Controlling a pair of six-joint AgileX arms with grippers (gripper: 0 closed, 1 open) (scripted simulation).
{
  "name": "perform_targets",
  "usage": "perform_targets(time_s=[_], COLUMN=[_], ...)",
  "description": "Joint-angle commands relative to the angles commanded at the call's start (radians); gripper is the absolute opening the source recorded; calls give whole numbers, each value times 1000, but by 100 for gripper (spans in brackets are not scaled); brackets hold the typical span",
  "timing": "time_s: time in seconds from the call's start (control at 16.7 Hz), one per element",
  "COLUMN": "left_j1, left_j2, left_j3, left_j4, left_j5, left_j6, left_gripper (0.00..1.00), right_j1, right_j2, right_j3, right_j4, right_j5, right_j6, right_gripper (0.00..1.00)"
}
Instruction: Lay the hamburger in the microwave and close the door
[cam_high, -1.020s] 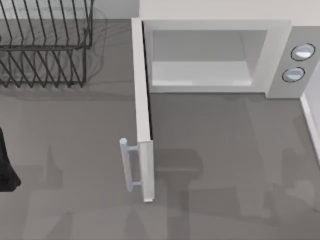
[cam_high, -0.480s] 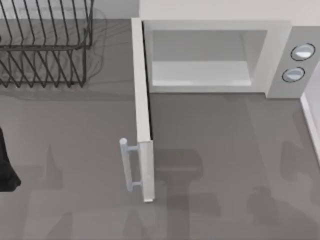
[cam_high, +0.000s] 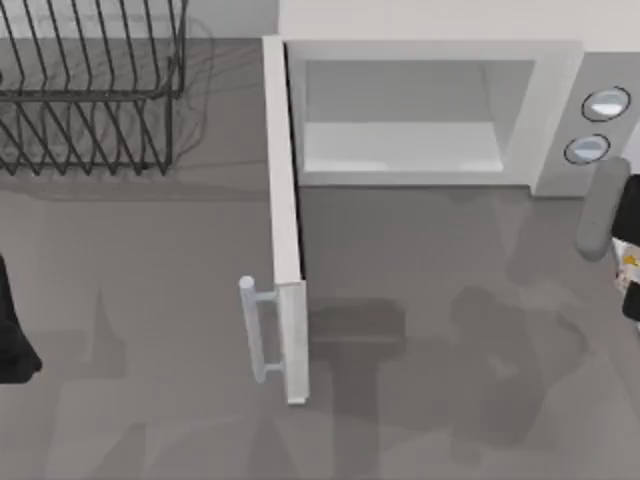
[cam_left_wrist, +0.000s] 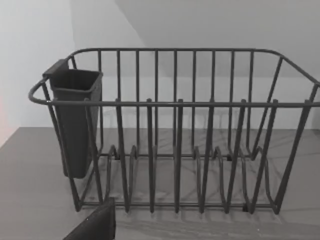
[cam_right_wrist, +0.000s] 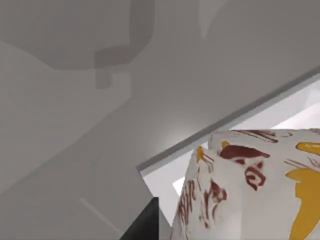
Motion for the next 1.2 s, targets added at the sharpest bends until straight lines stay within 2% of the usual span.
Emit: perform_targets(time_s=[0.6, 0.78, 0.96, 1.2], left_j1=[0, 0, 0, 0], left_j2=[0, 0, 0, 0], left_j3=[0, 0, 0, 0], left_j4=[0, 0, 0, 0], left_j5=[0, 0, 0, 0], left_j6=[0, 0, 0, 0], left_gripper=[100, 100, 100, 100], right_j1=[282, 350, 394, 411], right_j2=[504, 614, 674, 690], right_j3=[128, 150, 172, 188], right_j4=[969, 1208, 1357, 1410], right_j5=[297, 380, 445, 472], right_j6=[795, 1009, 1150, 1201], right_gripper=[0, 0, 0, 0])
